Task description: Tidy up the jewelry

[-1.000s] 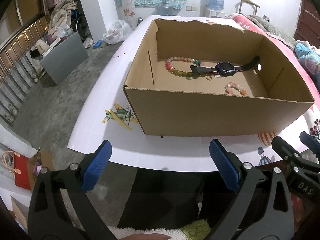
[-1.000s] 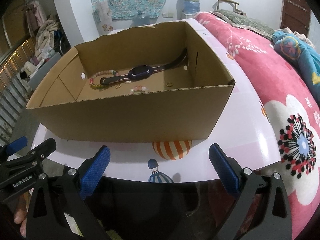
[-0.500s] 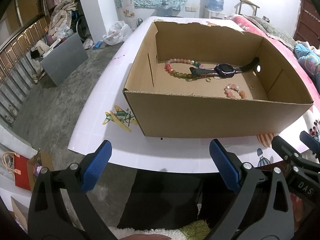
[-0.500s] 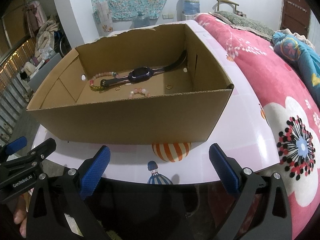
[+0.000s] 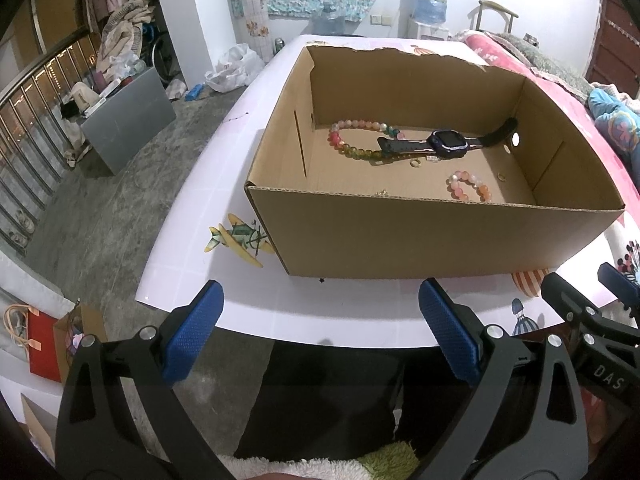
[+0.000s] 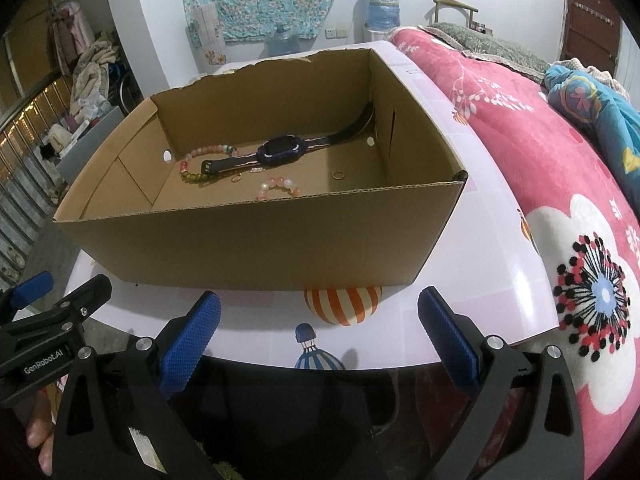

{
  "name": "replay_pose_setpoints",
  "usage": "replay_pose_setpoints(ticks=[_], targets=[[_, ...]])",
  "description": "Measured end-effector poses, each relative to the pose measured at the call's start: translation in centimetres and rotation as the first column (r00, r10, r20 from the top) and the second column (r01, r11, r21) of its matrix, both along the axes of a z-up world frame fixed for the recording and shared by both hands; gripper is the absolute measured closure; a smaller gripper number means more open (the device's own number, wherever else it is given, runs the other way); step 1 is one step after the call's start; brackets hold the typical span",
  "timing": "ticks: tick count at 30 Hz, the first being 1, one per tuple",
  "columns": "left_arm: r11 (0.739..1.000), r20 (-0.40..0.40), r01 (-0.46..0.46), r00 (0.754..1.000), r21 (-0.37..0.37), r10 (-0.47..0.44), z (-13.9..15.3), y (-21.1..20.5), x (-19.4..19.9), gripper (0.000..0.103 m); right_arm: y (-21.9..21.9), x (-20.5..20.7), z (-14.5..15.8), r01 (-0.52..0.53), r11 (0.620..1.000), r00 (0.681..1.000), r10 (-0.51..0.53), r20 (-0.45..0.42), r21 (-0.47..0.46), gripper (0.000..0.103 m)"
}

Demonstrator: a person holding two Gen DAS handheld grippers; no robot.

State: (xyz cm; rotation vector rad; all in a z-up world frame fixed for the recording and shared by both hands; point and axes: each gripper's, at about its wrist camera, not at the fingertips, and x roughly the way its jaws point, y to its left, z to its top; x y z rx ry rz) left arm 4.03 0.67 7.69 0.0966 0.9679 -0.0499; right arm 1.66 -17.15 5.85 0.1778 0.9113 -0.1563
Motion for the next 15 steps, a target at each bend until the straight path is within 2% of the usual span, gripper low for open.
replay_pose_setpoints(ticks=[15], targets=[[1.000, -0.001, -0.002, 1.000, 0.002, 0.002, -0.17, 0.02, -0.03, 0.008, -0.01, 0.03, -0.02, 0.000, 1.000, 1.000, 0.000, -0.001, 0.001, 0.007]])
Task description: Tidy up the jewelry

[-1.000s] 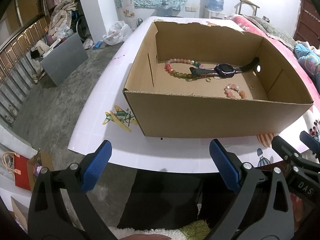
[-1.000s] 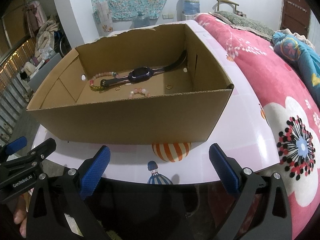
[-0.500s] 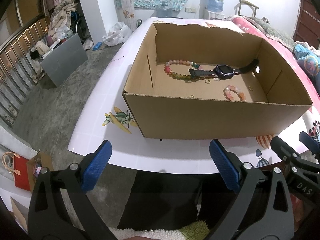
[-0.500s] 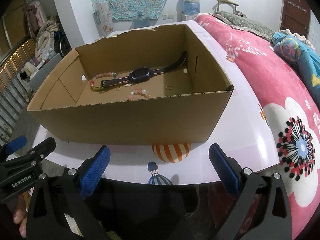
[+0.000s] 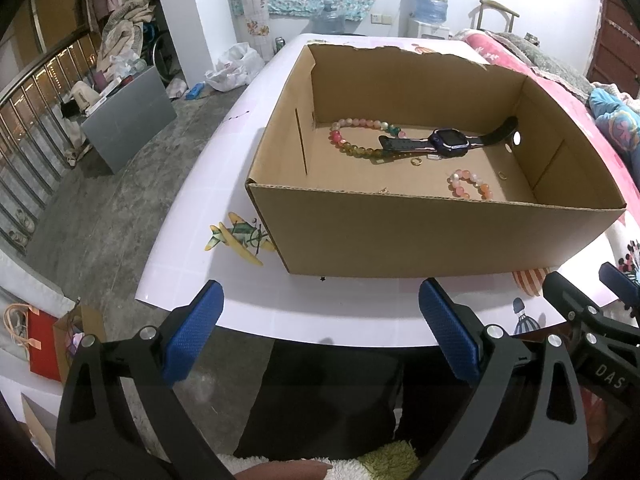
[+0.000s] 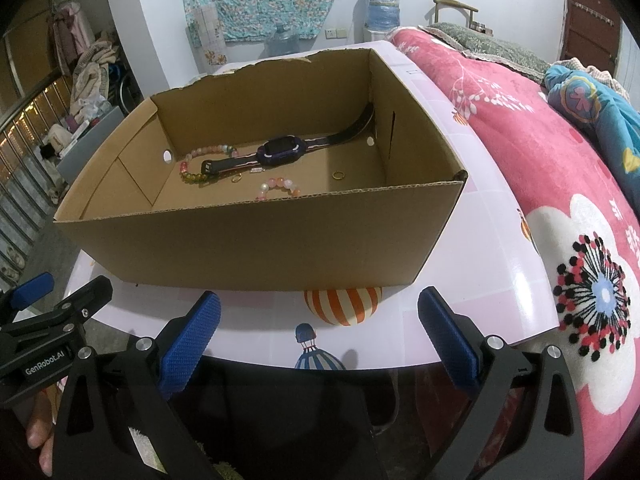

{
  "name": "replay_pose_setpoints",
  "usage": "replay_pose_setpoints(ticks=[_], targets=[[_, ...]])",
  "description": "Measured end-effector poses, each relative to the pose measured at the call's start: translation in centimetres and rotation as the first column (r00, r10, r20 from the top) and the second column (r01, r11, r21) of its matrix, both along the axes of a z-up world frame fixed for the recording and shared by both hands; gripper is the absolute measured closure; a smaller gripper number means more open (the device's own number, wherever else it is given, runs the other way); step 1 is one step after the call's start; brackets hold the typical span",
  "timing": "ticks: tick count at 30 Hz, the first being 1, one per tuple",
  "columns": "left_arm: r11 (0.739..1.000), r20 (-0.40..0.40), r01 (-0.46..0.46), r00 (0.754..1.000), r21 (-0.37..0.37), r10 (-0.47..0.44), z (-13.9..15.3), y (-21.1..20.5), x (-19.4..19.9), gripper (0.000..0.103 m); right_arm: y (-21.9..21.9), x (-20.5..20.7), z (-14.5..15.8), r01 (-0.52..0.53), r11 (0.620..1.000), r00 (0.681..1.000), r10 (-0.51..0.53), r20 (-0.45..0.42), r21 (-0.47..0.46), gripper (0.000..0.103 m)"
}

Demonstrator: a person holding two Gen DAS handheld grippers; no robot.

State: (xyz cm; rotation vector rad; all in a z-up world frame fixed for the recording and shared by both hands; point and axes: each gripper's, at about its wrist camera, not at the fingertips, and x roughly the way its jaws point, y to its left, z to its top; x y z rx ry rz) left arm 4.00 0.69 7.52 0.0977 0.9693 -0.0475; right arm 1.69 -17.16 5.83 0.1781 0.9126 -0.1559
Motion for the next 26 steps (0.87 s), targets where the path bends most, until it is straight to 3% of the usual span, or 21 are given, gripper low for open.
replay_pose_setpoints(ticks=[26], targets=[[1.000, -0.006, -0.003, 1.000, -0.004, 0.003, -0.44, 0.08, -0.08, 0.008, -0.04, -0.05, -0.04, 0.000, 1.000, 1.000, 0.000, 0.001, 0.000, 0.007]])
